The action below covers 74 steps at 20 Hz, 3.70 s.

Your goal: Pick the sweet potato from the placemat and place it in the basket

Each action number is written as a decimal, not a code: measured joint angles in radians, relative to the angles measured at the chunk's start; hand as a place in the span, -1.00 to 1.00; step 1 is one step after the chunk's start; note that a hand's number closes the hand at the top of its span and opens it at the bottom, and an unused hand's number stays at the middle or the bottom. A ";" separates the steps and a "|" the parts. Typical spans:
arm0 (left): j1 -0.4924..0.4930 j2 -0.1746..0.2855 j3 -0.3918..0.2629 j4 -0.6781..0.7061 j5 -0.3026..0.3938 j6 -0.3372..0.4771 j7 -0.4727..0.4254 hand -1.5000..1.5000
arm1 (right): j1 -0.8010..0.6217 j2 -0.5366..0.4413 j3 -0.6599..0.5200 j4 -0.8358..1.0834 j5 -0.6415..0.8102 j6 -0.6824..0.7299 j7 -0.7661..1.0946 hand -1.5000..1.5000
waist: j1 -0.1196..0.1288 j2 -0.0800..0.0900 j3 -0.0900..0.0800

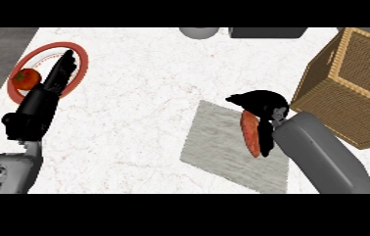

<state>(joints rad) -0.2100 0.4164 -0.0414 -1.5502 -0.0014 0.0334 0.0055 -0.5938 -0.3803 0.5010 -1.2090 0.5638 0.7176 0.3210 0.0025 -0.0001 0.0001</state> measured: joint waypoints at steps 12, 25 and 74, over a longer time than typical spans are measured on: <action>-0.009 -0.061 0.047 0.025 -0.063 -0.049 -0.013 0.00 | 0.069 0.049 -0.084 0.006 0.140 0.033 -0.061 -1.00 | 0.000 0.000 0.000; 0.010 -0.091 0.104 -0.027 -0.089 -0.101 0.009 0.00 | 0.085 0.110 -0.155 0.123 0.275 -0.036 -0.164 1.00 | 0.001 -0.009 -0.005; -0.001 -0.110 0.137 0.005 -0.114 -0.136 -0.013 0.00 | 0.044 -0.785 -1.126 0.342 -0.365 -0.250 -0.517 1.00 | 0.003 -0.002 -0.002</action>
<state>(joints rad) -0.2106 0.3061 0.0952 -1.5457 -0.1156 -0.1022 -0.0073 -0.5497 -1.1648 -0.6246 -0.8672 0.1992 0.4677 -0.1956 0.0057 -0.0016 -0.0018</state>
